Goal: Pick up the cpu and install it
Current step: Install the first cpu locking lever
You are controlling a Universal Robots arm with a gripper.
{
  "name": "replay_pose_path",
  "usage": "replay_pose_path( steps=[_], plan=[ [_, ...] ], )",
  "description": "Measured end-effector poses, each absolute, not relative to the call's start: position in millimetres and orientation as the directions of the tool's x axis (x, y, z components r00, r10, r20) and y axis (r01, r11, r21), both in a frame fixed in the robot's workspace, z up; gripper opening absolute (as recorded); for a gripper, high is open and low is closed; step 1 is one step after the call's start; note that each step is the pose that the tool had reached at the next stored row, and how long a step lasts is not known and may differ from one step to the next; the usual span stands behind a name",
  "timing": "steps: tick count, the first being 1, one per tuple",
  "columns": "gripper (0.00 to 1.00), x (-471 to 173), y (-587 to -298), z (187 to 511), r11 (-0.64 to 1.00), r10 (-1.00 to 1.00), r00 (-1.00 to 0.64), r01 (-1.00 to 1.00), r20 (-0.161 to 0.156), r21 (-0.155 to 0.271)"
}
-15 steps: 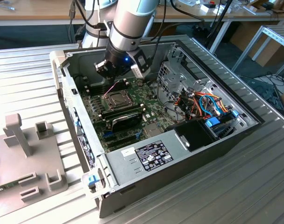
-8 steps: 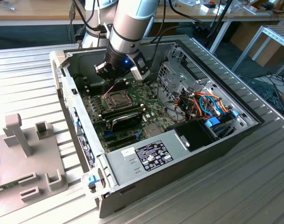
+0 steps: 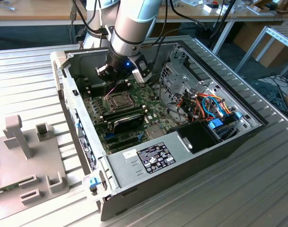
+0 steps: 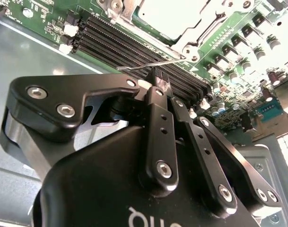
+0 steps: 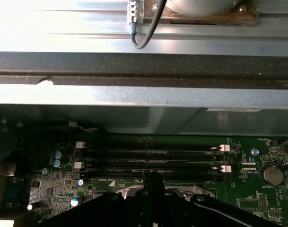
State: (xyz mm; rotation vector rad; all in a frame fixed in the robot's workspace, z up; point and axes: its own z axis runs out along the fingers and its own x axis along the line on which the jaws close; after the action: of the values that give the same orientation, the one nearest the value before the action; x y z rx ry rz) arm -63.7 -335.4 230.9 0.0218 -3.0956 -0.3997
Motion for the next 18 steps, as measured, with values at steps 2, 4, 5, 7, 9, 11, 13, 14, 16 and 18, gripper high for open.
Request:
replay_pose_path(
  steps=[2, 4, 5, 7, 9, 11, 13, 14, 16, 18],
  plan=[
    [0.11, -63.6, -335.4, 230.4, 0.967, -0.016, -1.0, -0.011, 0.018, 0.254],
    [0.11, -63.6, -335.4, 230.2, 0.967, -0.016, -1.0, -0.011, 0.018, 0.255],
    [0.11, -63.6, -335.3, 230.2, 0.967, -0.016, -1.0, -0.011, 0.018, 0.255],
    [0.11, -63.5, -335.4, 230.0, 0.967, -0.016, -1.0, -0.011, 0.018, 0.256],
    [0.11, -61.8, -335.6, 229.0, 0.966, -0.017, -1.0, -0.011, 0.018, 0.259],
    [0.11, -59.7, -335.8, 228.0, 0.965, -0.017, -1.0, -0.011, 0.018, 0.262],
    [0.11, -58.2, -335.9, 227.2, 0.964, -0.017, -1.0, -0.011, 0.018, 0.266],
    [0.11, -57.7, -335.9, 226.9, 0.963, -0.017, -1.0, -0.011, 0.018, 0.268],
    [0.11, -55.8, -336.1, 225.8, 0.962, -0.017, -1.0, -0.011, 0.018, 0.273],
    [0.11, -53.9, -336.4, 225.0, 0.961, -0.017, -1.0, -0.011, 0.018, 0.277]
  ],
)
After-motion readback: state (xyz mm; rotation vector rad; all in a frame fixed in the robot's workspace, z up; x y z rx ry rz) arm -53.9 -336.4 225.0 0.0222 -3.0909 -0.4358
